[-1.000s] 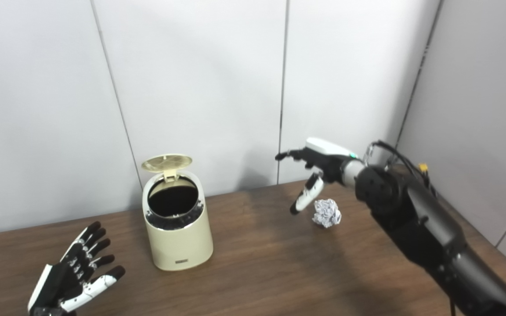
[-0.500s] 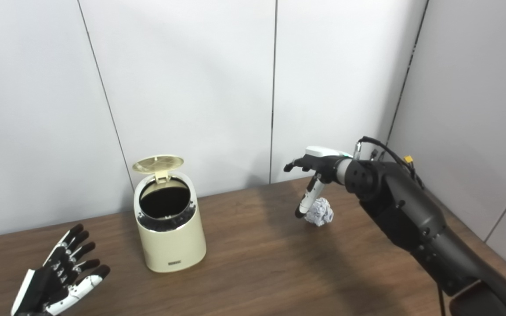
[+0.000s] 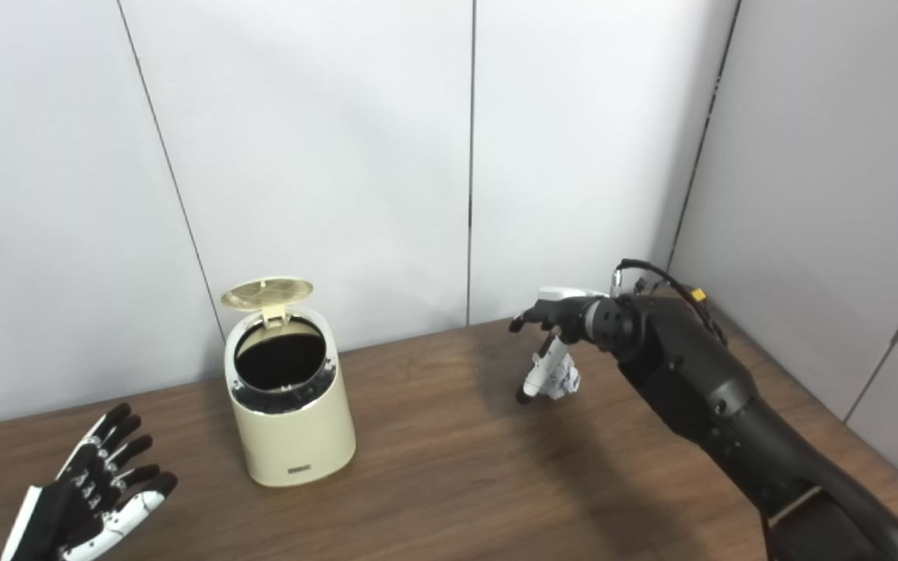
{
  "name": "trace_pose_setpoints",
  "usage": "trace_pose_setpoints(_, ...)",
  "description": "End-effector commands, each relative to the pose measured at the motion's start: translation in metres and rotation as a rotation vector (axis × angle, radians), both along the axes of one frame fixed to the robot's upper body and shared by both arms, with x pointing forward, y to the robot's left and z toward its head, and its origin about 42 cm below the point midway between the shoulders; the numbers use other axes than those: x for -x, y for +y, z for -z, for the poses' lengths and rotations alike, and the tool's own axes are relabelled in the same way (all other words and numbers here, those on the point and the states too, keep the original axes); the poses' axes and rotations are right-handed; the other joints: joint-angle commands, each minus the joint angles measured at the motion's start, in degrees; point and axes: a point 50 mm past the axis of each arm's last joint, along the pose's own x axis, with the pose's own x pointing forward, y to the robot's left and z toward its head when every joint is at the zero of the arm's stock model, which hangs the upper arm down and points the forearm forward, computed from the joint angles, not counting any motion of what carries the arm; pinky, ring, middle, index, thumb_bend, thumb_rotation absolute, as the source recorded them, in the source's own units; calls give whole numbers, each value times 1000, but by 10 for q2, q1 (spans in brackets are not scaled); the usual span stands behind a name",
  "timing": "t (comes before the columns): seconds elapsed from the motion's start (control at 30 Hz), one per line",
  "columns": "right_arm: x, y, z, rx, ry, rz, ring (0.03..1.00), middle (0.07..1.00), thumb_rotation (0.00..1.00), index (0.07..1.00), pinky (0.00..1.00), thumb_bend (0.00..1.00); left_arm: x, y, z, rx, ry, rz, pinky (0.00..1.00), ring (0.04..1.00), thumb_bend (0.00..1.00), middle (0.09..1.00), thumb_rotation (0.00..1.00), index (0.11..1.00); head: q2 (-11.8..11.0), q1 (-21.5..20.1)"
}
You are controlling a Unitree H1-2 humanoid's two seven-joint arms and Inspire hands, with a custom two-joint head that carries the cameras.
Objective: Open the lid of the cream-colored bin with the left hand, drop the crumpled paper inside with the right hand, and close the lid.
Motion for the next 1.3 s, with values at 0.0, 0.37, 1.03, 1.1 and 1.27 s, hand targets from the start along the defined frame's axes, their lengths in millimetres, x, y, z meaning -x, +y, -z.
trace_pose_setpoints(0.0,-6,-6,-28,35,-65,0,946,974,262,913,843,821,-6,1,-21,-3,-96,-1,752,873,686,926,168,968,1,-1)
trace_pose_setpoints(0.37,-7,-15,-10,78,4,39,989,984,182,894,913,833,-3,2,-23,-18,-94,-2,763,866,669,923,138,963,5,1)
trace_pose_setpoints(1.03,2,-20,8,65,-70,52,646,741,91,769,567,753,-1,1,-22,-1,-75,18,726,860,678,919,145,961,16,7)
trace_pose_setpoints(1.1,3,-20,11,31,-110,55,522,596,25,710,458,656,-1,1,-22,2,-70,16,714,864,688,918,153,964,18,9)
trace_pose_setpoints(1.27,3,-23,17,-4,-169,42,412,489,0,536,374,519,-1,1,-21,-8,-67,15,720,867,696,920,173,970,19,9)
